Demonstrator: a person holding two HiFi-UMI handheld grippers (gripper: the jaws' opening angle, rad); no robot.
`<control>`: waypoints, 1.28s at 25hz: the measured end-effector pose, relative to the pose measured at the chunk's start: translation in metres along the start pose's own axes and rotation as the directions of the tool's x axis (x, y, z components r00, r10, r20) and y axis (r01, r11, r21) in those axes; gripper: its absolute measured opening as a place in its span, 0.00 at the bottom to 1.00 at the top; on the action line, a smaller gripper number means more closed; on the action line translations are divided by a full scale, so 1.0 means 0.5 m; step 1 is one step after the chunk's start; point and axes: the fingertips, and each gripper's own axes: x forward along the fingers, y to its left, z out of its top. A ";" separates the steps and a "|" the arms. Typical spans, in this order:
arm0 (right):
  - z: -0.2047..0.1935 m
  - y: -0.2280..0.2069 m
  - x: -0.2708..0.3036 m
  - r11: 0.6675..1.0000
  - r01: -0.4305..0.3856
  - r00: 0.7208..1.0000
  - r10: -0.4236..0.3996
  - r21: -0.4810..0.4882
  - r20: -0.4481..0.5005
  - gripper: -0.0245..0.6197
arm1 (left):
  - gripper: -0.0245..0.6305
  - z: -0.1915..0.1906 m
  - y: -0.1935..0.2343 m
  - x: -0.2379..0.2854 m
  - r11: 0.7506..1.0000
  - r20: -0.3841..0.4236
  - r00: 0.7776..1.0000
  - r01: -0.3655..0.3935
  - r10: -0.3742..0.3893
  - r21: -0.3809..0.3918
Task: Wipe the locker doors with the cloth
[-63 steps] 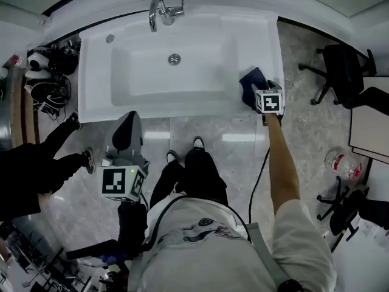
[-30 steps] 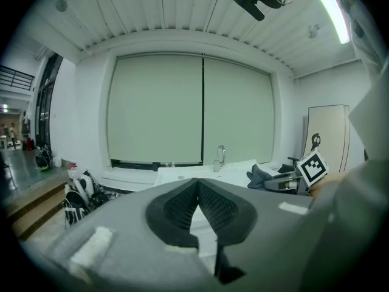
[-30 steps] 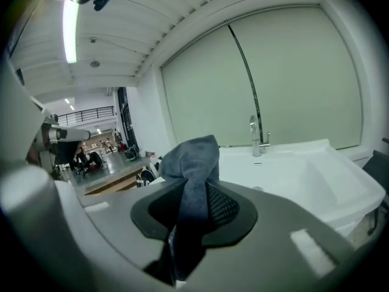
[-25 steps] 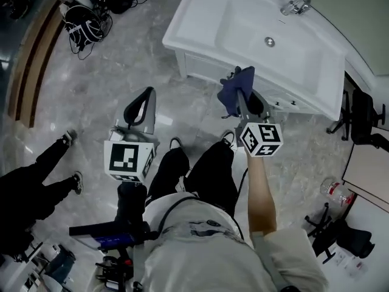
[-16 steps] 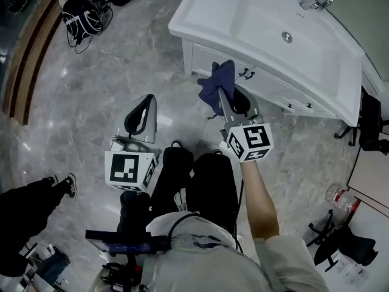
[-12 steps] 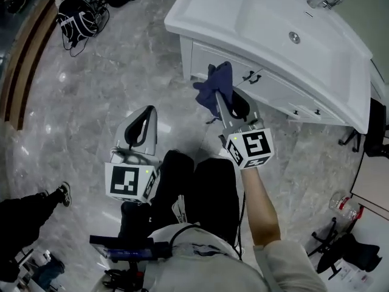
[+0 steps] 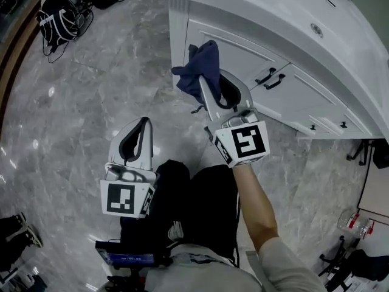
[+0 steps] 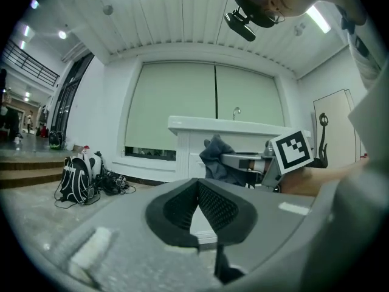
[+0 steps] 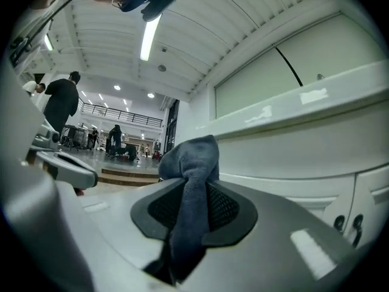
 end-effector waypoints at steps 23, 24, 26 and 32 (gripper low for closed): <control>-0.152 -0.247 0.076 0.879 0.401 0.914 -0.401 -0.258 0.058 0.18 | 0.04 -0.208 -0.003 0.101 0.997 0.098 0.992 0.070 -0.073 0.033; -0.153 -0.265 0.056 0.865 0.428 0.902 -0.428 -0.263 0.060 0.18 | 0.04 -0.210 -0.004 0.102 0.997 0.097 0.992 0.073 -0.075 0.032; -0.156 -0.296 0.017 0.841 0.470 0.879 -0.473 -0.268 0.056 0.18 | 0.04 -0.214 -0.005 0.103 0.997 0.095 0.992 0.076 -0.079 0.029; -0.171 -0.359 -0.064 0.785 0.580 0.809 -0.586 -0.219 0.045 0.18 | 0.04 -0.213 -0.009 0.107 0.997 0.100 0.992 0.079 -0.081 0.024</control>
